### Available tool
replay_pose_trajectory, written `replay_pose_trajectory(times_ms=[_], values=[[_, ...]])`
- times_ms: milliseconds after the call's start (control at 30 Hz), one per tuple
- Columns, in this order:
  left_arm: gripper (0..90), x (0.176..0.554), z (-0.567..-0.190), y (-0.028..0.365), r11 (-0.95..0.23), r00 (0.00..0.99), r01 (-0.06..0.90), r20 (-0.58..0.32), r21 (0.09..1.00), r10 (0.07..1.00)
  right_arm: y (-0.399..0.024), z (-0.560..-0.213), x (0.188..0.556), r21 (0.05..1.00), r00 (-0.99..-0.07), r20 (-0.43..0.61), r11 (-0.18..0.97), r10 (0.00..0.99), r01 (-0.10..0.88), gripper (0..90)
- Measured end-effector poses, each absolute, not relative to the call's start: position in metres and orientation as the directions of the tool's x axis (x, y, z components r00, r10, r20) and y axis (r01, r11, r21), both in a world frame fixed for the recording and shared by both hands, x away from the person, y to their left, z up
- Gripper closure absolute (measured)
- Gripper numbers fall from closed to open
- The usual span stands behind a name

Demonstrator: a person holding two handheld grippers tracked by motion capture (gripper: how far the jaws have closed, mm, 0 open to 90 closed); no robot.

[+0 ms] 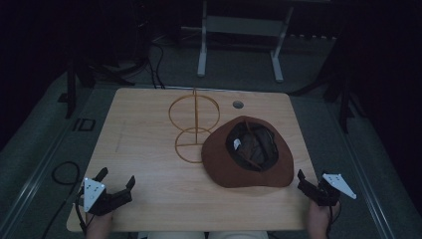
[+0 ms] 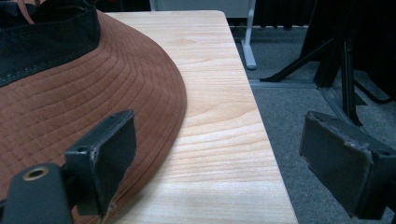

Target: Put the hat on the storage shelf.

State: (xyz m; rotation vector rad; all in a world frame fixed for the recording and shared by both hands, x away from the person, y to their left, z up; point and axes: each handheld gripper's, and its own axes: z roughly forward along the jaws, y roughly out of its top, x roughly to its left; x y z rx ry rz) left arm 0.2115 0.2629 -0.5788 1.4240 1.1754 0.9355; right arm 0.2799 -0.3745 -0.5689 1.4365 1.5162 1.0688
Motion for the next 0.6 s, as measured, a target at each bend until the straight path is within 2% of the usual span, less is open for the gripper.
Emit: replay_pose_trajectory(times_ms=[267,367,600], values=[[3.2,0.209,-0.576,0.26,0.025,0.193,0.174,-0.059,0.984,0.979,-0.372,-0.565,0.279,0.932,-0.094,-0.015,0.048,0.995,0.359,13.1],[3.2,0.209,-0.576,0.257,-0.017,0.195,0.189,-0.02,0.982,0.981,-0.369,-0.56,0.276,0.93,-0.123,0.038,0.01,0.992,0.367,13.0],[3.2,0.209,-0.575,0.246,-0.059,0.225,0.197,0.013,0.979,0.974,-0.355,-0.539,0.28,0.915,-0.17,0.039,0.033,0.985,0.402,12.8]])
